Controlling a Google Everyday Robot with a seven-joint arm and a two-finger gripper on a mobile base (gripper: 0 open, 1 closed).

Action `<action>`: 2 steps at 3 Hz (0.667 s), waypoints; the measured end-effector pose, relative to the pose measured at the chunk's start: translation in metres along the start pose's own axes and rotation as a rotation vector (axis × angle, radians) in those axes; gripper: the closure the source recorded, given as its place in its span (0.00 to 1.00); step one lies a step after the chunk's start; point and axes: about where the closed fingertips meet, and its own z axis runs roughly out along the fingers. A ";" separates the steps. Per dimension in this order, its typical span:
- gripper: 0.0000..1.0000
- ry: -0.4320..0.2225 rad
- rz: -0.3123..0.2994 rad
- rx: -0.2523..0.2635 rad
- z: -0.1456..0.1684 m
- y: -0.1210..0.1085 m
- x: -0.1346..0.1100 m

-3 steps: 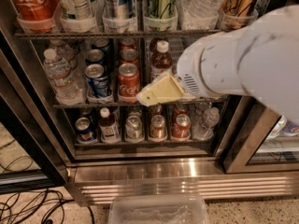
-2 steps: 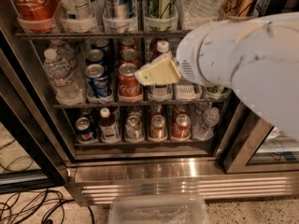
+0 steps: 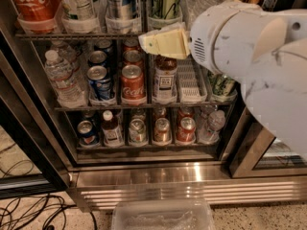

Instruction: Pick green can from top shelf of fridge

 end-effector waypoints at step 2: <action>0.00 -0.047 -0.011 -0.001 0.001 0.004 0.001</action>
Offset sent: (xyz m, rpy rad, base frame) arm 0.0143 0.0234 -0.0295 0.0236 -0.1191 0.0222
